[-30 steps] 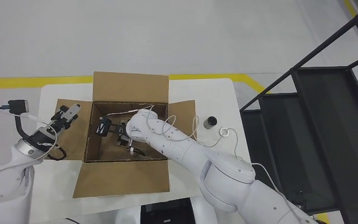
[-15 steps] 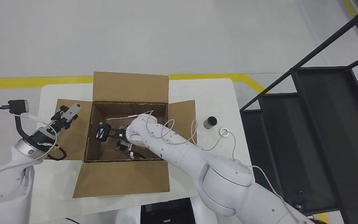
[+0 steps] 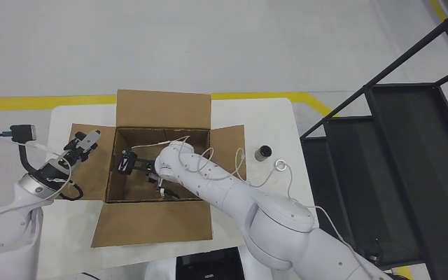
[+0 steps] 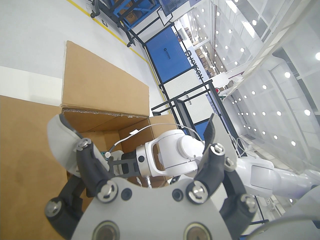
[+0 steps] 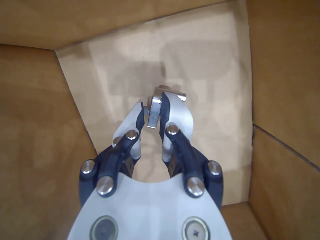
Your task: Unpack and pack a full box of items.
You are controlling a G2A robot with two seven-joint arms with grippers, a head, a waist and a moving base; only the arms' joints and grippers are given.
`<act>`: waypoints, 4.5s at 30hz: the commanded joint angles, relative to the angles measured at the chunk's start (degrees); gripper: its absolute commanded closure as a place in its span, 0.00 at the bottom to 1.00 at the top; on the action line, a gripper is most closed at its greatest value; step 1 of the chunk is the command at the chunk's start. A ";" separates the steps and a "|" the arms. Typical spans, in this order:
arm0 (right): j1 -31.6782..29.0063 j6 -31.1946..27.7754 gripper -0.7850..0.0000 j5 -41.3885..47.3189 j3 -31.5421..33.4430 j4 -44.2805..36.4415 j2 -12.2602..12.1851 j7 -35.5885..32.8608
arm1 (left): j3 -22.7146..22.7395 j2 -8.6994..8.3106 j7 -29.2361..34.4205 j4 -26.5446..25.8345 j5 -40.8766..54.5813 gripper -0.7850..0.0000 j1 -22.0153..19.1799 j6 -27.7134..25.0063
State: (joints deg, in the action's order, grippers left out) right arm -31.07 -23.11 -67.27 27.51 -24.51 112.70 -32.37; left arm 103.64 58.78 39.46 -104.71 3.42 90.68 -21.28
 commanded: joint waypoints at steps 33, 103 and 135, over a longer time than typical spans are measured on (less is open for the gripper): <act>-44.26 -14.53 1.00 -4.60 38.91 -77.18 -23.36 -4.44 | 0.00 0.00 0.00 0.00 0.00 0.00 0.00 0.00; -78.97 -18.59 1.00 7.03 80.60 -92.19 -34.60 -27.51 | 0.00 0.00 0.00 0.00 0.00 0.00 0.00 0.00; -65.24 -2.24 0.00 -16.79 65.03 -70.62 -35.83 -16.39 | 0.00 0.00 0.00 0.00 0.00 0.00 0.00 0.00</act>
State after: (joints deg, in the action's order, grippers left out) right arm -96.38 -25.17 -84.38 92.51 -94.94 76.94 -48.89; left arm 103.64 58.78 39.46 -104.71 3.42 90.68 -21.28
